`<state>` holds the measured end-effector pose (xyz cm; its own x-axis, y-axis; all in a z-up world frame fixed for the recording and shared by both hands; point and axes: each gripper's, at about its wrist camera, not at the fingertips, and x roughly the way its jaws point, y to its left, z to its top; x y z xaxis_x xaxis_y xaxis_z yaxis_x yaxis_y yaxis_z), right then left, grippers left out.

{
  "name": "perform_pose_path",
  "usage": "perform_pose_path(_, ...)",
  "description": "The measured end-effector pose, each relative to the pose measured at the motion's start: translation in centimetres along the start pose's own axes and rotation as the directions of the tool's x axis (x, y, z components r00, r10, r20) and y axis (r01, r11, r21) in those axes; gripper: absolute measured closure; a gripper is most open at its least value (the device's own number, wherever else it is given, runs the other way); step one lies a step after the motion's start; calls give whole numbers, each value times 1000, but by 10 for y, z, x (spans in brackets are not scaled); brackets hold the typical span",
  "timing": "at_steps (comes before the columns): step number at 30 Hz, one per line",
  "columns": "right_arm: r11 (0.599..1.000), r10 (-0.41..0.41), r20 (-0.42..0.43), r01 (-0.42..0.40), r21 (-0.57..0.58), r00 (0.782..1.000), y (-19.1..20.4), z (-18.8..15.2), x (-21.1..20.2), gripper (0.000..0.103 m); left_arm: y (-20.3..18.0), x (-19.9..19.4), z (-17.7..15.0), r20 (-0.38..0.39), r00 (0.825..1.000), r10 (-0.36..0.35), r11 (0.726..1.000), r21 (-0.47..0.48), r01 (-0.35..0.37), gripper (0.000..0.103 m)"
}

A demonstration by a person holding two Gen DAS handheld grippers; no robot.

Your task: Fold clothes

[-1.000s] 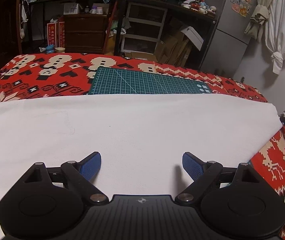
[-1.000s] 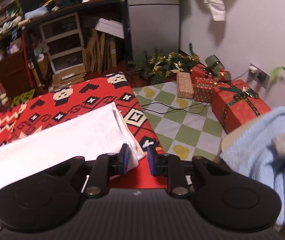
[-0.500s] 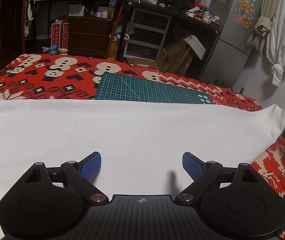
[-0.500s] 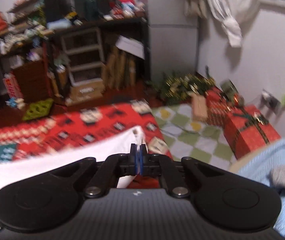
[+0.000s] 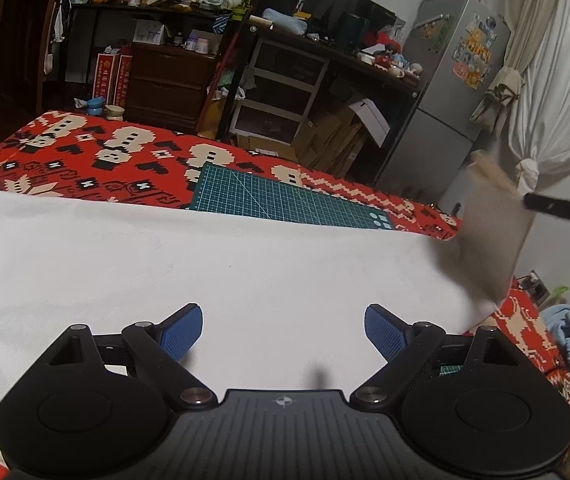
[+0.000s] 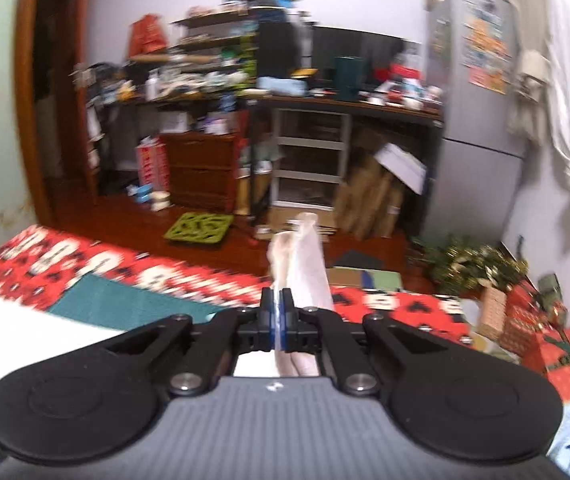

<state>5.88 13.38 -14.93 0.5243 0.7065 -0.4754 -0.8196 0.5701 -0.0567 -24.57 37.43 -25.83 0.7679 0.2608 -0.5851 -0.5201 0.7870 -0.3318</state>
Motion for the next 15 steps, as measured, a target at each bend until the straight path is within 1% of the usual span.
perform_pose_path(3,997,42,-27,-44,-67,999,53,-17,9,101,6,-5,-3,1,1000,-10,1000,-17,10,15)
perform_pose_path(6,988,78,-80,-88,-127,994,99,-47,24,101,10,-7,-5,-2,1000,-16,1000,-26,16,15)
perform_pose_path(9,978,78,-150,-105,-181,986,135,-82,39,101,14,-5,-5,-12,999,-36,999,-41,36,15)
perform_pose_path(12,979,71,-181,-104,-176,981,141,-103,48,100,13,2,-2,-30,993,-111,992,-71,108,17)
perform_pose_path(15,986,88,-169,-110,-126,982,131,-107,37,99,4,19,5,-71,977,-201,976,-93,194,21)
